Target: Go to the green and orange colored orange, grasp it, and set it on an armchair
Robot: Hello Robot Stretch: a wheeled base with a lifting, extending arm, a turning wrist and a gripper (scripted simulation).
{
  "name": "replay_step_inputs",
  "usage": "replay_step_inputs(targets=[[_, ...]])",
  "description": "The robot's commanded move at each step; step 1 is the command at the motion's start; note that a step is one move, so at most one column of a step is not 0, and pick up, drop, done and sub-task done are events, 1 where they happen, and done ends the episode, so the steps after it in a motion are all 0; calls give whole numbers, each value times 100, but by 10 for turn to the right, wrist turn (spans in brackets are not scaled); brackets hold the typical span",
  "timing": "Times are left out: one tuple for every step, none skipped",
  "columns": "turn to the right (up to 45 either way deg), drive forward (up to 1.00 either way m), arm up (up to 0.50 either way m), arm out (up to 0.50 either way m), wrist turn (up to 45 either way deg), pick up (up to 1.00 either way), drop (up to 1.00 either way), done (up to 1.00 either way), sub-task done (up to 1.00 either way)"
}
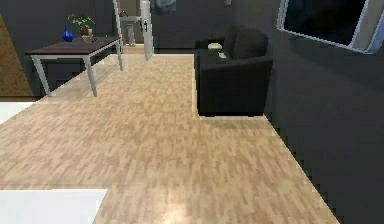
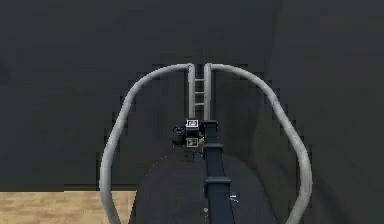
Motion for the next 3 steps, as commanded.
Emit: replay_step_inputs(targets=[[0,0,-32,0,0,0,0,0,0],[0,0,0,0,0,0,100,0,0],[0,0,10,0,0,0,0,0,0]])
